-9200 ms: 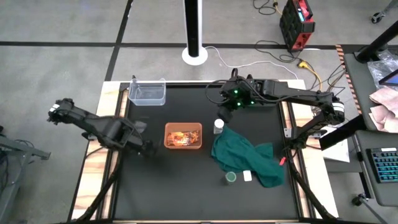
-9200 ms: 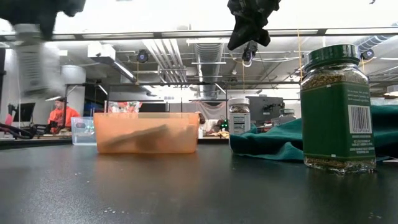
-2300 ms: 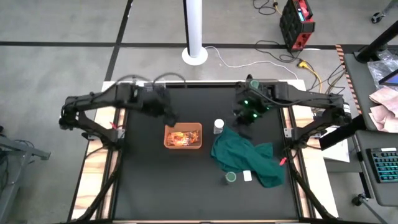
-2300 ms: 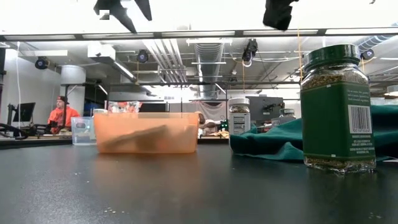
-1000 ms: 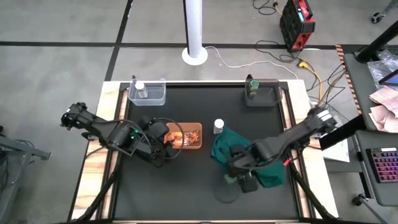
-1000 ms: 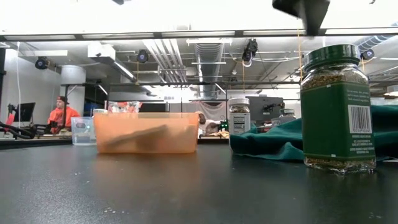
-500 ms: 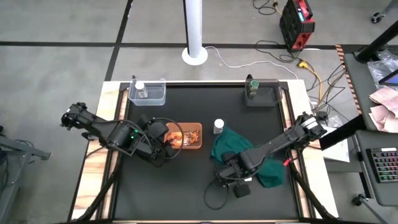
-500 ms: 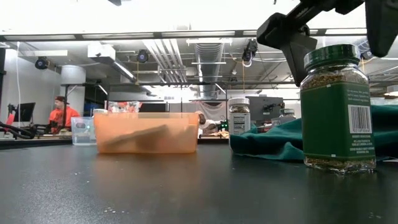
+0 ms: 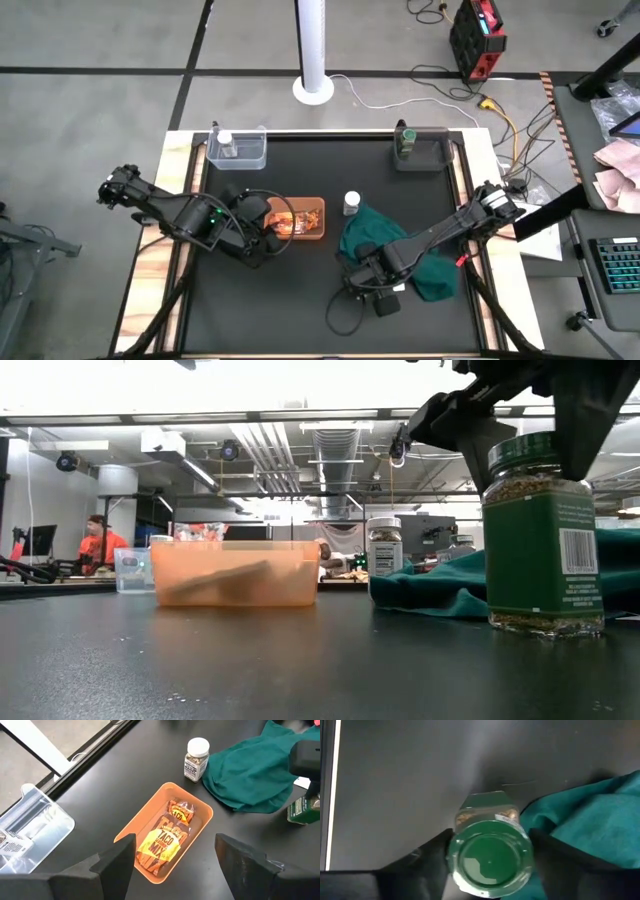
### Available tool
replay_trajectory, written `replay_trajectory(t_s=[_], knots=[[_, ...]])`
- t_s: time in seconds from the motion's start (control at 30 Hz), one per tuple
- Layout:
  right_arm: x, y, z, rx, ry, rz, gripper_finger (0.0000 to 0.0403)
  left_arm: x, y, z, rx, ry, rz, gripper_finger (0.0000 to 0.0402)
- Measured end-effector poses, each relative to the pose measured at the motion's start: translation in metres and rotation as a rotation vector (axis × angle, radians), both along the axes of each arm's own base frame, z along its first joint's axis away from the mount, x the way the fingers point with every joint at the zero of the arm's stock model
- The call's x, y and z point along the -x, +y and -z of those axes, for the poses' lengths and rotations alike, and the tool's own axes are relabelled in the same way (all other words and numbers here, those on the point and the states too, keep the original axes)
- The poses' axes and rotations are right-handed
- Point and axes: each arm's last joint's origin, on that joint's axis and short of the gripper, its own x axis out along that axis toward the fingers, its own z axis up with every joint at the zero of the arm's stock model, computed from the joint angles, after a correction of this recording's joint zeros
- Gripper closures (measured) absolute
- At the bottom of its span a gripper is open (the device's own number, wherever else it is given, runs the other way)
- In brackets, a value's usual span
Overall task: Sort spices by type
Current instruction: Put the green seasoning bottle into the black bin
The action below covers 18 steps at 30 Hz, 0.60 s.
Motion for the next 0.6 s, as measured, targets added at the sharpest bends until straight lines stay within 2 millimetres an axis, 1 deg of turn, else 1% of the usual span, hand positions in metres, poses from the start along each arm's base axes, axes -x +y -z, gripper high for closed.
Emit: replay_trajectory(t_s=[0.07,0.1,0.23,0.37,0.47,0.6], knots=[[0.0,-0.001,0.0,0.0,0.001,-0.008,0.0194,0.0,0.0,0.0,0.0,0.0,0.0,0.0147],[0.0,-0.001,0.001,0.0,0.002,-0.012,0.0205,0.0,0.0,0.0,0.0,0.0,0.0,0.0147],[0.001,-0.001,0.001,-0.005,0.007,-0.009,0.0206,0.0,0.0,0.0,0.0,0.0,0.0,0.0147],[0.0,-0.004,-0.003,-0.022,0.029,0.045,0.0206,0.0,0.0,0.0,0.0,-0.001,0.0,0.0147],[-0.003,-0.007,-0.017,-0.037,0.025,0.096,0.0206,0.0,0.0,0.0,-0.001,0.0,0.0,0.0147],[-0.007,-0.022,-0.049,-0.067,-0.004,0.199,0.0206,0.0,0.0,0.0,-0.008,0.006,0.011,0.0147]])
